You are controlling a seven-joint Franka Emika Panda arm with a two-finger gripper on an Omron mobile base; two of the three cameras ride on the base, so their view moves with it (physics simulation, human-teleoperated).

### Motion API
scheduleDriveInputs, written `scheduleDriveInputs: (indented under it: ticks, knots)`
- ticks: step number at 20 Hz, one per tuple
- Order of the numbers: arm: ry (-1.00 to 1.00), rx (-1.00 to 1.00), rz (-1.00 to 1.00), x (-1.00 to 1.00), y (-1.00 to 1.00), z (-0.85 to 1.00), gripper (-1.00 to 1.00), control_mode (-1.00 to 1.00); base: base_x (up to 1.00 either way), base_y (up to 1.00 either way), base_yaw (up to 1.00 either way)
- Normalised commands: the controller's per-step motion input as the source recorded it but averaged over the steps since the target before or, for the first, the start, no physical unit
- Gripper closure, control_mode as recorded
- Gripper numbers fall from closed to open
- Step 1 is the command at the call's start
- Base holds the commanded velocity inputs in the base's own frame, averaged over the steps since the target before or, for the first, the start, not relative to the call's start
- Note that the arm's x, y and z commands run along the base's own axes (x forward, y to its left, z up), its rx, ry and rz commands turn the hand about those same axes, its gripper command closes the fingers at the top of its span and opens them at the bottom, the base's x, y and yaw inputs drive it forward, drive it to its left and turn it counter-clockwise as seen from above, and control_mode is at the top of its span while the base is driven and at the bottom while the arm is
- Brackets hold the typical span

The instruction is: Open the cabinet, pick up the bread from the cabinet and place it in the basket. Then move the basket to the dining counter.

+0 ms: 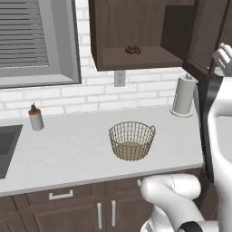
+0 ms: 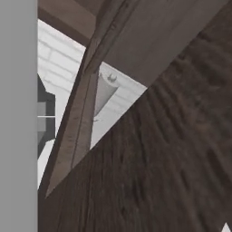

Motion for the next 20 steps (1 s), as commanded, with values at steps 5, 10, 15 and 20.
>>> scheduleDriveInputs:
  ticks: [5,10,15,20]
  knots:
    - [-0.15,0.0,-0.01,-0.02,-0.51,0.0,1.0,-1.0,0.0,0.0,0.0]
    - [-0.06,-0.01,0.02,-0.76,0.54,0.08,1.0,-1.0,0.0,0.0,0.0]
    - [0.1,0.02,0.1,-0.57,0.96,0.55,1.0,-1.0,0.0,0.0,0.0]
    - [0.11,0.13,0.32,-0.12,0.89,0.2,1.0,-1.0,0.0,0.0,0.0]
